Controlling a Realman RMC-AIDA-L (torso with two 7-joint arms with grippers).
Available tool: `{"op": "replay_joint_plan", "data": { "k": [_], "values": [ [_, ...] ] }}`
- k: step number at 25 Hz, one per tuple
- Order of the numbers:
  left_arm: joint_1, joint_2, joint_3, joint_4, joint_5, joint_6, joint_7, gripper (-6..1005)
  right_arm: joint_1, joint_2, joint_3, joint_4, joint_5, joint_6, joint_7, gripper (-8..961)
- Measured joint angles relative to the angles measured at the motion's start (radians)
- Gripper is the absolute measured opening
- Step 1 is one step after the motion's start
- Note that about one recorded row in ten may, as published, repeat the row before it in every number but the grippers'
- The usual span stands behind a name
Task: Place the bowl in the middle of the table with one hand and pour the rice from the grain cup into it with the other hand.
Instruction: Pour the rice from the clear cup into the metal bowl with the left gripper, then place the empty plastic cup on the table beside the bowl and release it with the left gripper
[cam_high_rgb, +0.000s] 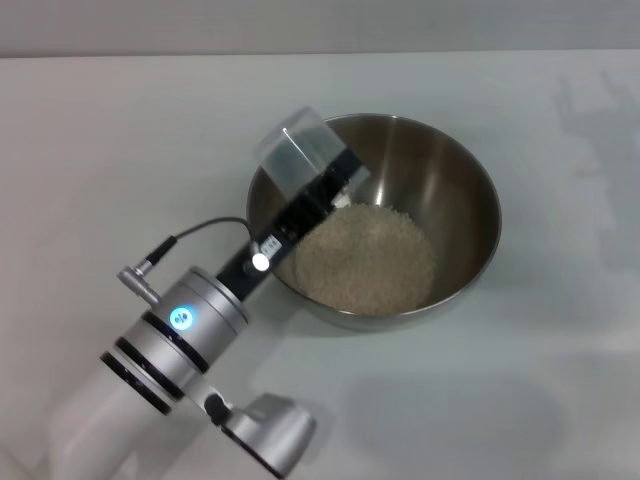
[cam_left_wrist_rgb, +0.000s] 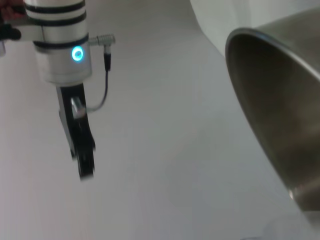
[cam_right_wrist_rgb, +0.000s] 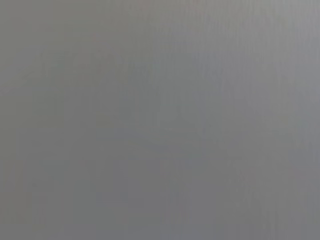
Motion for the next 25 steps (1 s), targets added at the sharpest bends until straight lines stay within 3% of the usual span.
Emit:
{"op": "replay_joint_plan", "data": {
  "k": [4, 5, 6, 7, 8, 9, 11, 15, 20, 25],
  "values": [
    [0.014, 0.0, -0.049, -0.02, -0.011, 0.017, -0.098, 87, 0.001, 0.0, 0.006, 0.001, 0.0, 0.0, 0.0, 542],
    [0.031, 0.0, -0.093, -0.052, -0.012, 0.037, -0.238, 88, 0.001, 0.0, 0.007, 0.001, 0.0, 0.001, 0.0, 542],
    [0.031, 0.0, -0.093, -0.052, -0.012, 0.037, -0.238, 89, 0.001, 0.0, 0.007, 0.001, 0.0, 0.001, 0.0, 542],
    [0.043, 0.0, -0.119, -0.072, -0.014, 0.044, -0.322, 90, 0.001, 0.0, 0.008, 0.002, 0.0, 0.001, 0.0, 542],
    [0.065, 0.0, -0.166, -0.103, -0.026, 0.047, -0.53, 90, 0.001, 0.0, 0.009, 0.004, 0.0, 0.002, 0.0, 542],
    [0.065, 0.0, -0.166, -0.103, -0.026, 0.047, -0.53, 91, 0.001, 0.0, 0.009, 0.004, 0.0, 0.002, 0.0, 542],
    [0.074, 0.0, -0.2, -0.108, -0.064, 0.046, -0.737, 93, 0.001, 0.0, 0.009, 0.005, 0.0, 0.002, 0.0, 542],
    [0.063, 0.0, -0.242, -0.058, -0.26, 0.025, -1.248, 97, 0.001, 0.001, 0.009, 0.006, 0.0, 0.002, 0.002, 543],
    [0.05, 0.001, -0.288, -0.021, -0.4, -0.101, -1.471, 101, 0.001, 0.002, 0.009, 0.006, -0.003, 0.0, 0.002, 543],
    [0.041, 0.0, -0.322, 0.031, -0.415, -0.213, -1.613, 105, 0.001, 0.002, 0.009, 0.006, -0.007, -0.001, 0.002, 542]
  ]
}}
